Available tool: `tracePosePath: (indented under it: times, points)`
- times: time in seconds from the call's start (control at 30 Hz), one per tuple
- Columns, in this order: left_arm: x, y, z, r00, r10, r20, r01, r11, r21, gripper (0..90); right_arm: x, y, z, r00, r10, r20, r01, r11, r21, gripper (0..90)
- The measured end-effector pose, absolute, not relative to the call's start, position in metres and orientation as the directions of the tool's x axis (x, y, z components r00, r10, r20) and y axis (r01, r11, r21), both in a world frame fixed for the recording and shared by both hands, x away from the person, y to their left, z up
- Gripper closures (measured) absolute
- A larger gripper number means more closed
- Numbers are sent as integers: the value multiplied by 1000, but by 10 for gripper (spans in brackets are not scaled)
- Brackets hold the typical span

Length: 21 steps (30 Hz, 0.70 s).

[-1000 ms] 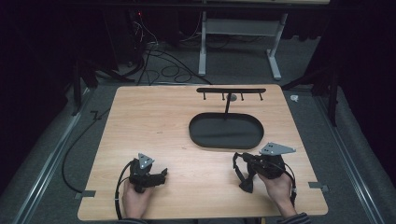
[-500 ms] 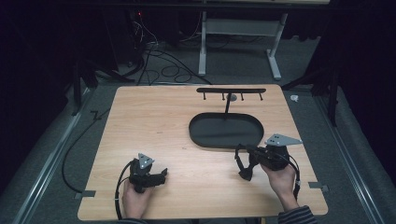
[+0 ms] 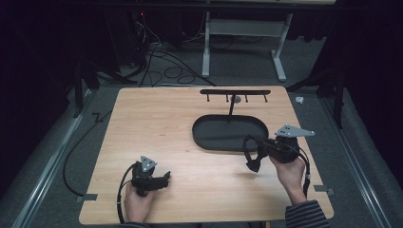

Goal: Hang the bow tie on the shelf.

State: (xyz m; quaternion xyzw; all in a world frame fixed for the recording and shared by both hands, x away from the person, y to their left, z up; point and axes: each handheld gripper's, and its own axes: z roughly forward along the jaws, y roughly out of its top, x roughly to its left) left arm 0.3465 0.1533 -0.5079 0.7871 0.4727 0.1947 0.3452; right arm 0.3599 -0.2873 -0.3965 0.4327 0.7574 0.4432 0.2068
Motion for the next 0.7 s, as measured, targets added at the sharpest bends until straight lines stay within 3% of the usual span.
tracePosePath:
  times: [0.7]
  points:
    - [347,153,-508,477,879,-20,610,-314,728,153,388,-289,-378,-508,858,71,471,208,857,887]
